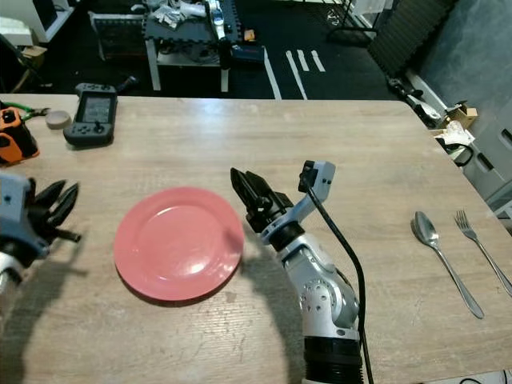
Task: Setting the table
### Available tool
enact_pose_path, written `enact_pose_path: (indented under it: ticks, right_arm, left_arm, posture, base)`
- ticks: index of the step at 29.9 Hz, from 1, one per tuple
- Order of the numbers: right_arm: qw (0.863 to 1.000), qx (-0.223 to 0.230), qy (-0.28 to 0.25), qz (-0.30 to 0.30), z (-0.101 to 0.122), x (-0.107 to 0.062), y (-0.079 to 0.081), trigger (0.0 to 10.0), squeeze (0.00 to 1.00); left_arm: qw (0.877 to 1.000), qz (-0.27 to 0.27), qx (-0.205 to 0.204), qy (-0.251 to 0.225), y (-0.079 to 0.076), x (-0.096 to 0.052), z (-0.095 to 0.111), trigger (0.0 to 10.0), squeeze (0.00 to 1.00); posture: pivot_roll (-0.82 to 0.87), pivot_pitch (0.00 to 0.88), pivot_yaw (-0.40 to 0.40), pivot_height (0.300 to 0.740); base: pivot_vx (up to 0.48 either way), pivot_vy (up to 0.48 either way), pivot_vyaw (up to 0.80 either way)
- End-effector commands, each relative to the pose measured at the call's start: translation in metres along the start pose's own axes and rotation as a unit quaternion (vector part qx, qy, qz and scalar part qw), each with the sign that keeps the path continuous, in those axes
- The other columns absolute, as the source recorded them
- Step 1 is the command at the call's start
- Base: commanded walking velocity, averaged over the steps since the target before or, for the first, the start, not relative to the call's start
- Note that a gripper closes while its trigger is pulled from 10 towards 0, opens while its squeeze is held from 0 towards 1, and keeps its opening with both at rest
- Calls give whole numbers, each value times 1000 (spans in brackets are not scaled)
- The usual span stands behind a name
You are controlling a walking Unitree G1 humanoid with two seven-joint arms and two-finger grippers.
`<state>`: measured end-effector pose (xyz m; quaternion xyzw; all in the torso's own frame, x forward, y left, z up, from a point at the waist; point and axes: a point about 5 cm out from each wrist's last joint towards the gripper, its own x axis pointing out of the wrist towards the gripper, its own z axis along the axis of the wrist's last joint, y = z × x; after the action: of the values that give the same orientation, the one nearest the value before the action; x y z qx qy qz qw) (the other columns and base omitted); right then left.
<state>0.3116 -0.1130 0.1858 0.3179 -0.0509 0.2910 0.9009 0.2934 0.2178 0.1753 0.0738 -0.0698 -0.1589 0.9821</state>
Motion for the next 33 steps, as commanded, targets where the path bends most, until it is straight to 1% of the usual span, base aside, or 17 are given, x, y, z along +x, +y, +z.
enact_pose_path:
  ticks: [1,2,3,5,8,10,11,13,14,15,17,18,20,22,26,30,33]
  right_arm:
    - [1000,3,0,-3,0,-1,-1,10000,0]
    - [1000,3,0,-3,0,-1,-1,10000,0]
    - [1000,2,-1,-3,1,-1,-1,10000,0]
    - [1000,0,-3,-7,2,-3,-1,10000,0]
    - [1000,0,-5,-11,3,-5,-2,10000,0]
    - [1000,0,-3,-15,2,-7,-3,10000,0]
    - [1000,0,-3,-15,2,-7,-3,10000,0]
    - [1000,1,-2,-17,1,-7,-4,10000,0]
    - [1000,1,-2,-17,1,-7,-4,10000,0]
    - [1000,0,-1,-18,1,-7,-4,10000,0]
    - [1000,0,1,-20,2,-6,-6,10000,0]
    - [1000,0,1,-21,2,-6,-7,10000,0]
    - [1000,0,4,-22,2,-5,-9,10000,0]
    - [1000,0,7,-22,1,-5,-9,10000,0]
    - [1000,-1,11,-19,0,-4,-8,10000,0]
    - [1000,0,18,-16,-3,-3,-7,10000,0]
    - [998,14,53,-14,-12,-2,-7,10000,0]
  left_arm:
    - [996,-80,-23,33,-18,7,-15,10000,0]
    - [996,-80,-23,33,-18,7,-15,10000,0]
    - [992,-116,-30,38,-26,11,-16,10000,0]
    - [989,-143,-26,37,-32,15,-13,10000,0]
    - [989,-144,-12,37,-33,15,-12,10000,0]
    - [991,-126,-13,48,-31,8,-18,10000,0]
    - [991,-126,-13,48,-31,8,-18,10000,0]
    - [992,-100,-24,77,-29,-4,-36,10000,0]
    - [992,-100,-24,77,-29,-4,-36,10000,0]
    - [990,-93,-37,94,-31,-12,-48,10000,0]
    - [984,-87,-70,140,-42,-34,-77,10000,0]
    - [981,-88,-83,154,-46,-41,-85,10000,0]
    - [977,-82,-95,173,-51,-48,-97,10000,0]
    - [976,-68,-111,176,-52,-49,-102,10000,0]
    - [975,-62,-126,170,-53,-45,-102,10000,0]
    - [978,-65,-118,160,-48,-38,-95,10000,0]
    - [979,-65,-113,156,-45,-38,-93,10000,0]
  posture:
    - [50,100,17,740]
    - [50,100,17,740]
    - [39,100,22,740]
    - [34,102,27,740]
    - [33,104,29,740]
    - [35,105,27,740]
    - [35,105,27,740]
    - [35,105,26,740]
    - [35,105,26,740]
    - [31,106,21,740]
    - [36,104,15,740]
    - [37,104,13,740]
    - [36,102,11,740]
    - [36,101,8,740]
    - [33,93,6,740]
    - [35,85,9,740]
    - [35,80,14,740]
  base:
    - [0,0,0]
    - [0,0,0]
    - [0,0,0]
    - [0,0,0]
    - [0,0,0]
    - [0,0,0]
    - [0,0,0]
    - [0,0,0]
    - [0,0,0]
    - [0,0,0]
    - [0,0,0]
    - [0,0,0]
    - [0,0,0]
    - [0,0,0]
    - [0,0,0]
    - [0,0,0]
    - [0,0,0]
